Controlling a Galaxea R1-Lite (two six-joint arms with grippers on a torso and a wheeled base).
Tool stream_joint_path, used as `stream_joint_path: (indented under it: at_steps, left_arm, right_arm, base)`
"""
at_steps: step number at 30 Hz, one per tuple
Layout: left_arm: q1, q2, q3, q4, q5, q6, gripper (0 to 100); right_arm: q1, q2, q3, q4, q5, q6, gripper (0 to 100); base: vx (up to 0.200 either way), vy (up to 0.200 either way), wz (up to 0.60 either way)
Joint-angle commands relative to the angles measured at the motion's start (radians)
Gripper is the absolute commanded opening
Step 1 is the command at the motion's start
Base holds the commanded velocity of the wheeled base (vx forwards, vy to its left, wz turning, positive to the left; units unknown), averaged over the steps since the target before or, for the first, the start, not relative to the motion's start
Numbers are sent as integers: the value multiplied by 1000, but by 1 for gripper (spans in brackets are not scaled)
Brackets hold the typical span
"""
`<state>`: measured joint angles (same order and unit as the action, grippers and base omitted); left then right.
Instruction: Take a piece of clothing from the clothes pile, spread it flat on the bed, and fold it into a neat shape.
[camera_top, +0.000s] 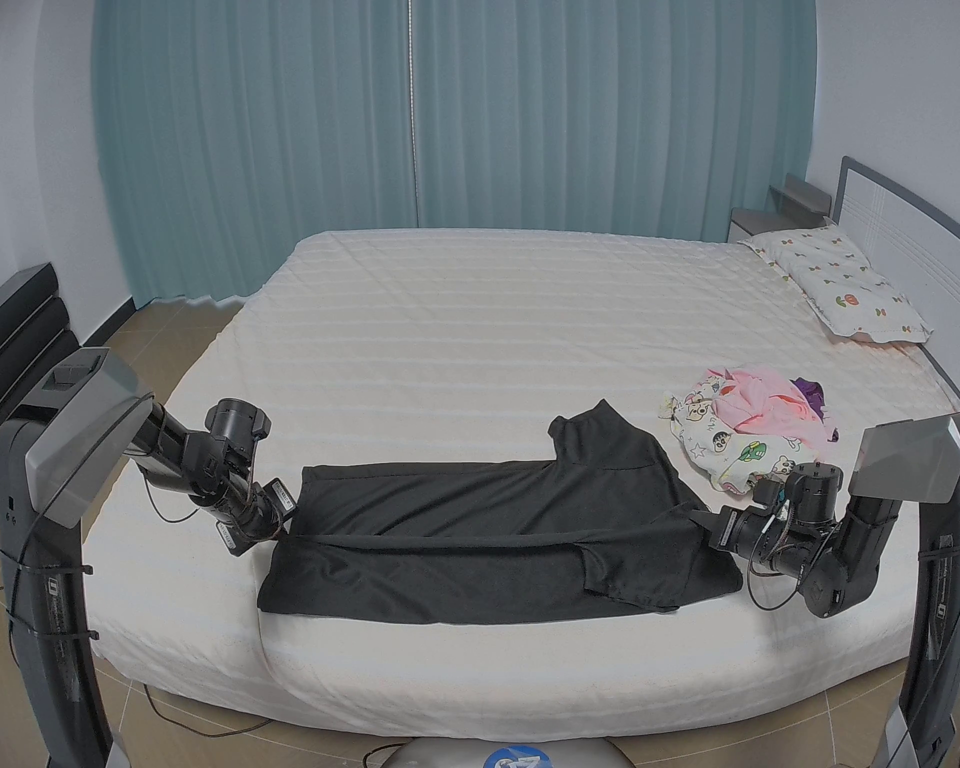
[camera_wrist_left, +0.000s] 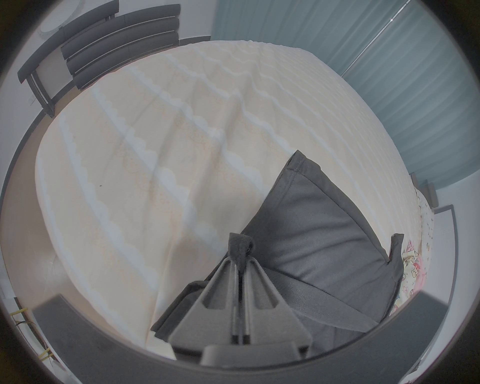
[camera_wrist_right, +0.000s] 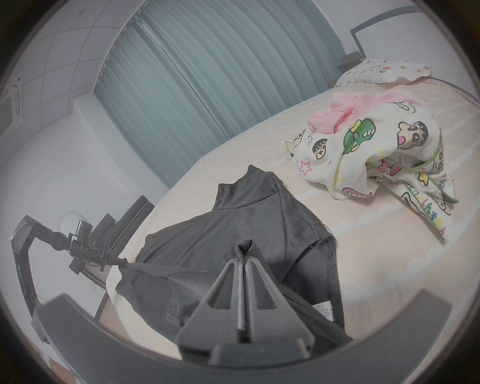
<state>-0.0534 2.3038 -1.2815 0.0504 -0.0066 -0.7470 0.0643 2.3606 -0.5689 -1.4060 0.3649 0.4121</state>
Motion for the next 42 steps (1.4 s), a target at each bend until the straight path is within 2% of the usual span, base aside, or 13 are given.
stream_joint_path:
  at_steps: [1, 10, 16, 23, 29, 42]
  left_arm:
    - [0, -86, 65, -1, -4, 0, 0]
    - [-2, -193, 194, -12, -12, -2, 0]
    - [-3, -254, 260, -15, -15, -2, 0]
    - [-3, -354, 369, -15, -70, 15, 0]
    - [-3, -396, 438, -17, -72, 40, 0]
    - [-3, -463, 485, -17, -75, 38, 0]
  right_arm:
    - [0, -58, 69, -36, 19, 14, 0]
    - [-3, -96, 201, -162, 39, 28, 0]
    - [-11, -150, 264, -163, 55, 30, 0]
    - [-12, -228, 340, -163, 75, 30, 0]
    - [-20, -248, 388, -163, 78, 28, 0]
    - [-37, -310, 494, -163, 124, 19, 0]
  base:
    - [0, 0, 0]
    - [0, 0, 0]
    - [0, 0, 0]
    - [0, 0, 0]
    - [0, 0, 0]
    - [0, 0, 0]
